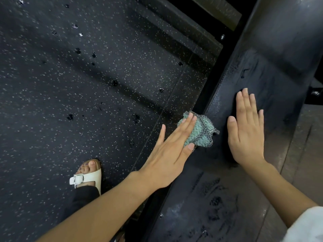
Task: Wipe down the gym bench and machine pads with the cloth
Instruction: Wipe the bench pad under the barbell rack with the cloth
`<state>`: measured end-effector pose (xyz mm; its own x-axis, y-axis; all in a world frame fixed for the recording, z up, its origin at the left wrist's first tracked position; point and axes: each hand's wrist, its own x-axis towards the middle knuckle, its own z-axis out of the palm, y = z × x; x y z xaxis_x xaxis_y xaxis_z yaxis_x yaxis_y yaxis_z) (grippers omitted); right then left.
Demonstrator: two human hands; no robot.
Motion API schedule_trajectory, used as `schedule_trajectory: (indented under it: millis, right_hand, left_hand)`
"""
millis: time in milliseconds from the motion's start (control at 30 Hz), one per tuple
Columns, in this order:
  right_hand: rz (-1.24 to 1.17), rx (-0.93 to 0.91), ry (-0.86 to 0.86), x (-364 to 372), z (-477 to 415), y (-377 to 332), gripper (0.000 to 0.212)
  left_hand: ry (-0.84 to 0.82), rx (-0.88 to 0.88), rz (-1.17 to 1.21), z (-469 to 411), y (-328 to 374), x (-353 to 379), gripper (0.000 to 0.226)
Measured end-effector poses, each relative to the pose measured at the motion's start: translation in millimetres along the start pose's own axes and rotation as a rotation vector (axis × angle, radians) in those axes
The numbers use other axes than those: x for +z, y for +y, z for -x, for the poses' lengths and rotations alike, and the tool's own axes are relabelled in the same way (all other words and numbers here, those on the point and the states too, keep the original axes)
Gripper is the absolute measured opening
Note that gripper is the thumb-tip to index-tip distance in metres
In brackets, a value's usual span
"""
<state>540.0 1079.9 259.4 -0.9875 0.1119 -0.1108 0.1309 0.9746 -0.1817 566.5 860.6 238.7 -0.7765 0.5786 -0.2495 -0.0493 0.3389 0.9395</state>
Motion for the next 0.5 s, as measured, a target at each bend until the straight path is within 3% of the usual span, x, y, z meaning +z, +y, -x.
schedule_trajectory:
  millis: [500]
  right_hand:
    - [-0.03,-0.095,-0.044,12.1,88.8,-25.1,0.057]
  left_hand:
    - [0.075,0.016,-0.042,34.6,1.0,15.7,0.056]
